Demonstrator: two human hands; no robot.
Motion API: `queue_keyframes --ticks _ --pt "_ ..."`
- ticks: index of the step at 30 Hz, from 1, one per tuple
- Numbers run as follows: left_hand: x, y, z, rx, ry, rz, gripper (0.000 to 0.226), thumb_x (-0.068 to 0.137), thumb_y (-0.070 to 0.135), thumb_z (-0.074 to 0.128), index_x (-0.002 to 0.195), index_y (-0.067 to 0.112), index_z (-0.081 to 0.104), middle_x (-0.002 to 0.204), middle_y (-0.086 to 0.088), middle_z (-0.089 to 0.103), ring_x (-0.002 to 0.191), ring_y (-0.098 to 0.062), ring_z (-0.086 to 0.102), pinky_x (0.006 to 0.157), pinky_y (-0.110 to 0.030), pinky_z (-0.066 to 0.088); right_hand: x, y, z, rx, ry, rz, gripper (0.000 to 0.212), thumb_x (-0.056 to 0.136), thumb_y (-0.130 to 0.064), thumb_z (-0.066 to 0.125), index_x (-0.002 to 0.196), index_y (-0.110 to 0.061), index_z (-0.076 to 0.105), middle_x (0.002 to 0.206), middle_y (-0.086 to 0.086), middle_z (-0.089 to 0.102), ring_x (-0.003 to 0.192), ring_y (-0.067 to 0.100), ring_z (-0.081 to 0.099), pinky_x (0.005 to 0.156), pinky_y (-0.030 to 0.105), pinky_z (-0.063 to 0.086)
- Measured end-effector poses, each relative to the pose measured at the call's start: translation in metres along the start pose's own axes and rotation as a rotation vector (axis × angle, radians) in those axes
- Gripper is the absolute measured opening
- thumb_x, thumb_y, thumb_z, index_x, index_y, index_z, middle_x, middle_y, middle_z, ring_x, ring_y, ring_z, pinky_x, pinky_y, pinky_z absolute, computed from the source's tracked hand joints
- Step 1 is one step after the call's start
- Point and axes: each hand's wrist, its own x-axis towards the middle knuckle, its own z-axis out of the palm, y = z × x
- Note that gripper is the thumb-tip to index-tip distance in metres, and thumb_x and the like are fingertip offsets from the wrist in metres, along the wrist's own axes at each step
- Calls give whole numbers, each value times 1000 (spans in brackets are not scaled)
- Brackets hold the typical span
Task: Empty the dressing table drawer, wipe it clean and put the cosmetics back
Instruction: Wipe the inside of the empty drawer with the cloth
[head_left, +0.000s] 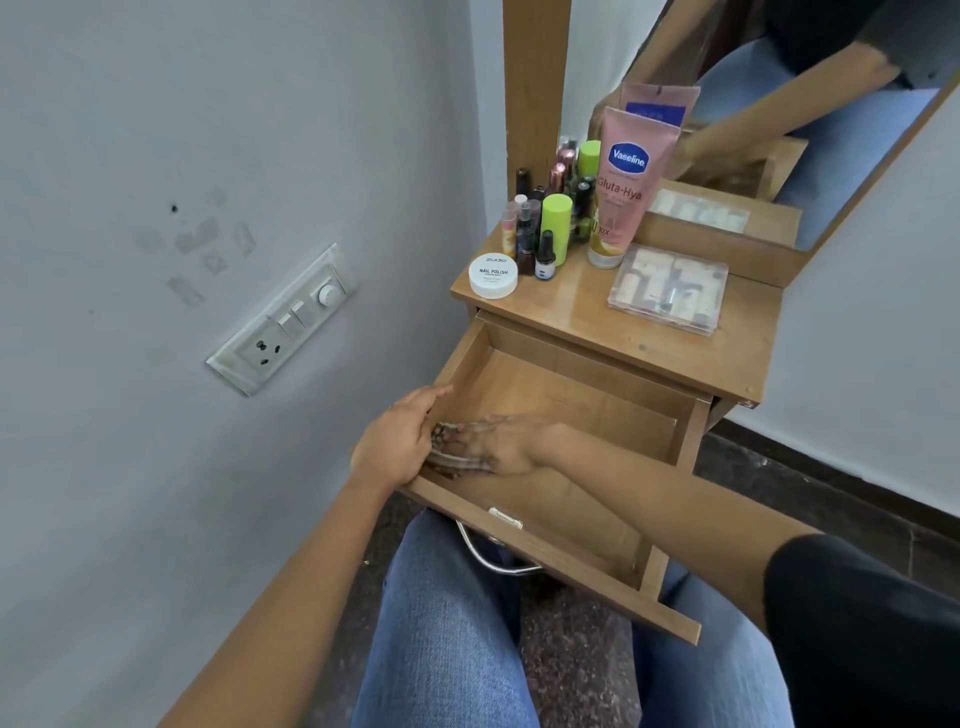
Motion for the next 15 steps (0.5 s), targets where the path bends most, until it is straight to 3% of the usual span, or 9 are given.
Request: queue_keyframes --ticks 3,8,12,15 --pt "0 -1 0 -7 0 -7 53 94 5 35 138 32 44 143 9 47 128 -14 47 103 -32 40 -4 25 -8 55 39 73 52 101 -27 33 151 -25 18 159 -4 10 146 13 9 120 33 10" --pt "0 -1 2 11 -3 -12 56 92 1 35 138 34 43 144 10 45 130 -13 45 103 -32 41 -9 57 -27 203 36 374 65 99 -12 34 152 -15 -4 159 1 -10 147 18 -8 119 36 2" --pt "1 2 1 14 21 -23 53 93 3 36 136 33 45 142 11 48 128 -13 47 101 -32 42 0 41 -22 287 82 402 59 101 -21 29 152 -14 -2 158 4 -11 146 21 -10 118 40 -1" --pt "2 0 3 -15 26 -7 51 93 6 38 135 33 47 140 10 50 126 -14 49 100 -31 41 -1 17 -5 255 90 254 54 102 -27 33 151 -13 16 159 7 2 147 23 -2 118 38 2"
